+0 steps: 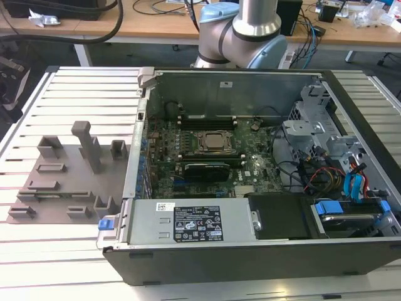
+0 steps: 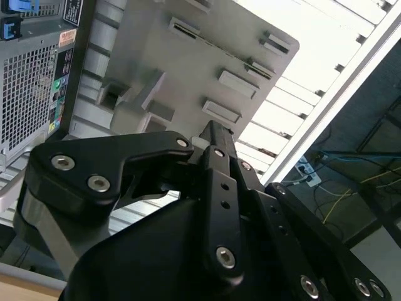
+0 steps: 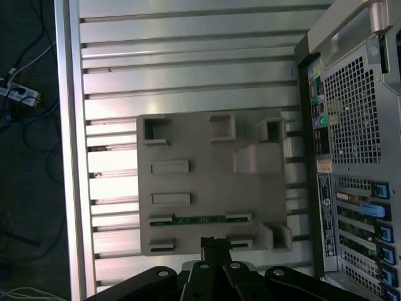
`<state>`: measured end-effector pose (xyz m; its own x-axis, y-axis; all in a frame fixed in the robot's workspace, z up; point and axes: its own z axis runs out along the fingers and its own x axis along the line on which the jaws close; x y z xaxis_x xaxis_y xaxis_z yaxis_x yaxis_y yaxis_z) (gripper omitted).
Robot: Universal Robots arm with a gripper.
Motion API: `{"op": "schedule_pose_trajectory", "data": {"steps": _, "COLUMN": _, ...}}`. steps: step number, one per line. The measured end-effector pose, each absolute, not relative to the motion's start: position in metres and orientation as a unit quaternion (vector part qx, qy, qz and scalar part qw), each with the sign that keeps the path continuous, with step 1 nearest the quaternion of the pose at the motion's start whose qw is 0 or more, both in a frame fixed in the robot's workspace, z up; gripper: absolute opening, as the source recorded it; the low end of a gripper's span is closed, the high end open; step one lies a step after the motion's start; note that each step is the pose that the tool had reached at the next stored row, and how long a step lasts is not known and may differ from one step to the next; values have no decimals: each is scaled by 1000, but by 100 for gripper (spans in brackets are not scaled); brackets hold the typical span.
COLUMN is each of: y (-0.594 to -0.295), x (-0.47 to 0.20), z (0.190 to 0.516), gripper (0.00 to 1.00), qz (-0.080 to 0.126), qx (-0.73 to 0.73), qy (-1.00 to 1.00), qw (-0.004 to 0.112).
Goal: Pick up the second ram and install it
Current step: 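Reach for the second ram, then pick up the second ram and move it above second insertion slot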
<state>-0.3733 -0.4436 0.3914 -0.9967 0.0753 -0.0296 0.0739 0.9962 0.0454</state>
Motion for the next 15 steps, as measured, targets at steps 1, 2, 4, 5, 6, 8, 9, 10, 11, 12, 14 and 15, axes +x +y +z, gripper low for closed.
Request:
{"op": "schedule_pose_trajectory", "data": {"steps": 1, "y": -445, "x": -373, "z": 391, "gripper": 10, "qz": 22, "qx": 37, "qy": 999, "qw": 16}}
{"op": "schedule_pose_trajectory", "data": {"steps": 2, "y": -447, "x": -373, "z": 391, "gripper": 10, "qz": 22, "qx": 37, "qy": 999, "qw": 16}}
{"op": "schedule_pose_trajectory", "data": {"steps": 4, "y": -453, "x": -374, "z": 391, "gripper": 10, "qz": 22, "qx": 37, "qy": 999, "qw": 16}}
{"op": "schedule_pose_trajectory", "data": {"steps": 5, "y": -454, "x": -374, "z": 391, "gripper": 10, "qz": 22, "qx": 37, "qy": 999, "qw": 16}}
{"op": "schedule_pose_trajectory", "data": {"steps": 6, "y": -453, "x": -374, "z": 391, "gripper": 10, "qz": 22, "qx": 37, "qy": 999, "qw": 16}}
{"op": "schedule_pose_trajectory", "data": {"steps": 8, "y": -454, "x": -374, "z": 391, "gripper": 10, "qz": 22, "qx": 37, "qy": 999, "qw": 16}}
{"op": "schedule_pose_trajectory", "data": {"steps": 9, "y": -454, "x": -374, "z": 391, "gripper": 10, "qz": 22, "qx": 37, "qy": 999, "qw": 16}}
{"op": "schedule_pose_trajectory", "data": {"steps": 10, "y": -454, "x": -374, "z": 391, "gripper": 10, "qz": 22, "qx": 37, "qy": 999, "qw": 16}}
{"op": "schedule_pose_trajectory", "data": {"steps": 11, "y": -454, "x": -374, "z": 391, "gripper": 10, "qz": 22, "qx": 37, "qy": 999, "qw": 16}}
{"op": "schedule_pose_trajectory", "data": {"steps": 12, "y": -454, "x": -374, "z": 391, "gripper": 10, "qz": 22, "qx": 37, "qy": 999, "qw": 16}}
{"op": "schedule_pose_trajectory", "data": {"steps": 14, "y": -454, "x": -374, "z": 391, "gripper": 10, "qz": 22, "qx": 37, "qy": 999, "qw": 16}}
{"op": "schedule_pose_trajectory", "data": {"steps": 15, "y": -454, "x": -374, "z": 391, "gripper": 10, "qz": 22, "qx": 37, "qy": 999, "qw": 16}}
